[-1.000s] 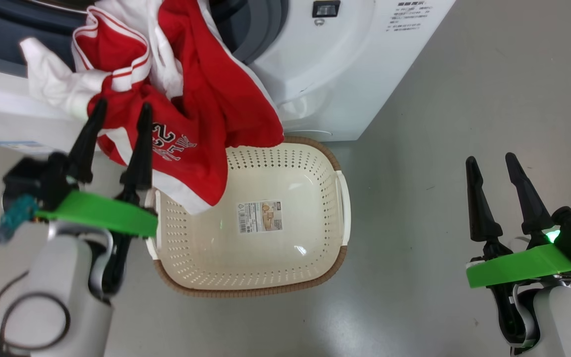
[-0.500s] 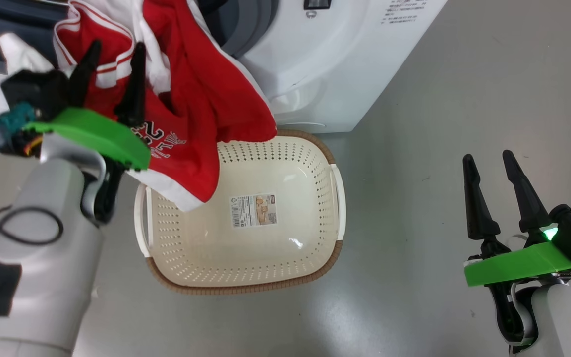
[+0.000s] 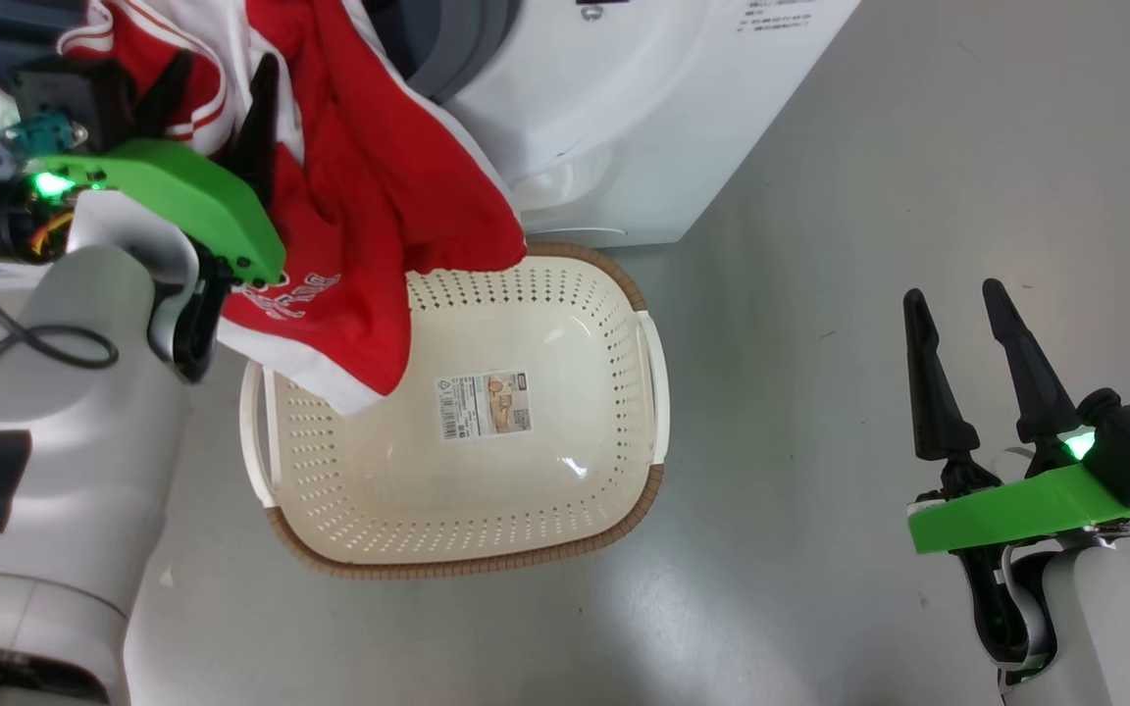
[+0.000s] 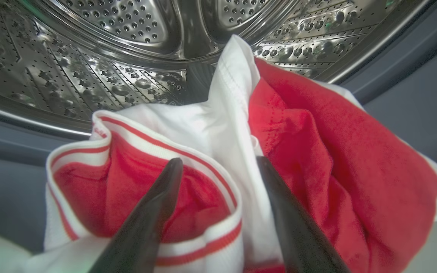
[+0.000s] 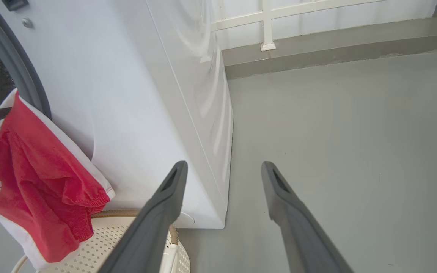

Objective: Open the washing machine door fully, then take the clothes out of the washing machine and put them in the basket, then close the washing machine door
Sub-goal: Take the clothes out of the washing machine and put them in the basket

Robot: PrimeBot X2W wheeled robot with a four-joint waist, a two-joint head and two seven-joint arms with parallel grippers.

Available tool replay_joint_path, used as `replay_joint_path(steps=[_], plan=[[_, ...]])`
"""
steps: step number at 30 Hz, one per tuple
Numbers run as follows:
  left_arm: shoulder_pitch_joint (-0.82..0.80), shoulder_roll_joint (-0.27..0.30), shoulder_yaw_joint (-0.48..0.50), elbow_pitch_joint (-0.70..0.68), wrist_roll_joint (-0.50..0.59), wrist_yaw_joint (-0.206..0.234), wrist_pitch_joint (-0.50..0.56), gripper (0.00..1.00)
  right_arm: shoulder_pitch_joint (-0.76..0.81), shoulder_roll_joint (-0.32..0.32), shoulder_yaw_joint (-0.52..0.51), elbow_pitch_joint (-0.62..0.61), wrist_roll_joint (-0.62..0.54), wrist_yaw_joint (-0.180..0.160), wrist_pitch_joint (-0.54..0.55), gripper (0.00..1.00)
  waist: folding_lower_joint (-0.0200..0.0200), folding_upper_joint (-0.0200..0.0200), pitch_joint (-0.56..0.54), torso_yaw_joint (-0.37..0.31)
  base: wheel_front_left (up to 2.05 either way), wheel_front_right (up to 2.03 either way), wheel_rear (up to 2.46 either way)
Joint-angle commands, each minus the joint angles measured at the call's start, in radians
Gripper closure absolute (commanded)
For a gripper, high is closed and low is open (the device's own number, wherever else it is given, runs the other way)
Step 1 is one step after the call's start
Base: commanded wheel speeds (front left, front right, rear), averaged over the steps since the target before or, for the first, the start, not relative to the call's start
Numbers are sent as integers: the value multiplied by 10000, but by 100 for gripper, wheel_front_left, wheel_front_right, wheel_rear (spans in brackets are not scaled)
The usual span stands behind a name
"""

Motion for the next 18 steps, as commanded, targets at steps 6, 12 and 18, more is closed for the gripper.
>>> replay_joint_path(steps=[6, 12, 18], plan=[[-585, 379, -249, 561, -406, -56, 1, 16, -91, -31, 271, -224, 90, 48, -63, 0, 0, -1, 69, -92, 0, 0, 0], [-664, 367, -600, 741, -713, -56, -170, 100, -90, -31, 229, -245, 70, 48, -63, 0, 0, -1, 51, -63, 0, 0, 0], [-434, 407, -821, 475, -1124, -56, -436, 100, -79, -31, 189, -237, 43, 48, -63, 0, 0, -1, -32, 19, 0, 0, 0]])
